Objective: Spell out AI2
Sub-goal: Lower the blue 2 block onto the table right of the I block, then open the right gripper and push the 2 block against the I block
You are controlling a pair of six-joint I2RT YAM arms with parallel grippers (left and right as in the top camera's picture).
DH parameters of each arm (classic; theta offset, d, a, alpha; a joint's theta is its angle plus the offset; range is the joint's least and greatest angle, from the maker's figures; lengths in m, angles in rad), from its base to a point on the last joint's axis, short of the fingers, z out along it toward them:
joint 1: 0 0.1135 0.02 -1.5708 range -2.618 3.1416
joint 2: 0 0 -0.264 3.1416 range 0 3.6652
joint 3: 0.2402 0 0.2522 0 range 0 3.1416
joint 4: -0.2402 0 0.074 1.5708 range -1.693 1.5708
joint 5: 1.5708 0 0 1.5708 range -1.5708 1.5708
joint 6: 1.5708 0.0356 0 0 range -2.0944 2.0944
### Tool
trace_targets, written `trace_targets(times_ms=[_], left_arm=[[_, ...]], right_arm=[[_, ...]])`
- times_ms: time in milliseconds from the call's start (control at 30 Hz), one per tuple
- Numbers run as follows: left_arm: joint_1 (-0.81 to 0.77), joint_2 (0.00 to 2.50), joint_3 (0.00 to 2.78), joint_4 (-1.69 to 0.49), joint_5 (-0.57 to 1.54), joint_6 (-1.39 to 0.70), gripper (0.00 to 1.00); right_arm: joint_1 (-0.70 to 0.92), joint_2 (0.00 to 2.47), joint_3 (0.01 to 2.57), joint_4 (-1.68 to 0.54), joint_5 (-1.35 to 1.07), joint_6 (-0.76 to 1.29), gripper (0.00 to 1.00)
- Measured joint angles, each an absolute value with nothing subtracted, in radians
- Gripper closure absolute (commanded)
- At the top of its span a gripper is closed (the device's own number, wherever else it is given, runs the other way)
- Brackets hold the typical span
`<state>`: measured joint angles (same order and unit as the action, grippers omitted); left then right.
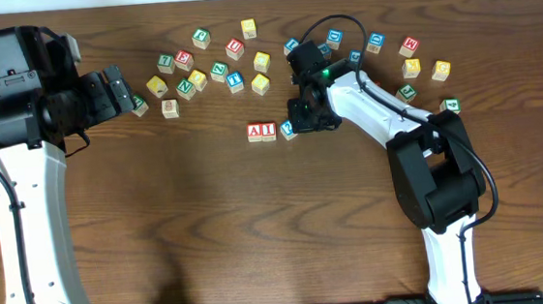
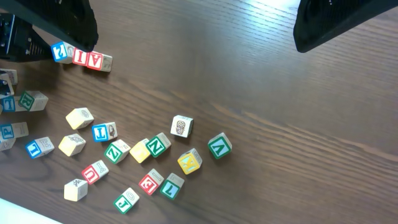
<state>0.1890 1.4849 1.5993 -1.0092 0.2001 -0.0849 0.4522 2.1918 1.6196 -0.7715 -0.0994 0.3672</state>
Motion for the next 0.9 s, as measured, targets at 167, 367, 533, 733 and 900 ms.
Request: trace_targets(times_ms=[167, 367, 533, 733, 900], left_arm=[[0.189, 1.485, 1.599, -1.010, 0.200, -0.085, 0.01], [0.189, 1.485, 1.599, -1.009, 0.200, -0.085, 0.01], [0.189, 1.485, 1.599, -1.010, 0.200, -0.085, 0.01], [0.189, 1.485, 1.599, -1.010, 0.200, -0.085, 0.01], [0.189, 1.485, 1.599, -1.009, 0.200, -0.085, 0.01]], right_arm=[[0.456, 2.192, 1.620, -0.765, -0.098, 0.368, 0.97], [0.492, 2.192, 1.620, -0.765, -0.102, 0.368, 0.97], [0.509, 2.192, 1.620, -0.771, -0.104, 0.368, 0.96], [0.512, 2.192, 1.619, -0.773, -0.105, 0.368, 0.96], [0.512, 2.192, 1.620, -0.772, -0.105, 0.368, 0.97]])
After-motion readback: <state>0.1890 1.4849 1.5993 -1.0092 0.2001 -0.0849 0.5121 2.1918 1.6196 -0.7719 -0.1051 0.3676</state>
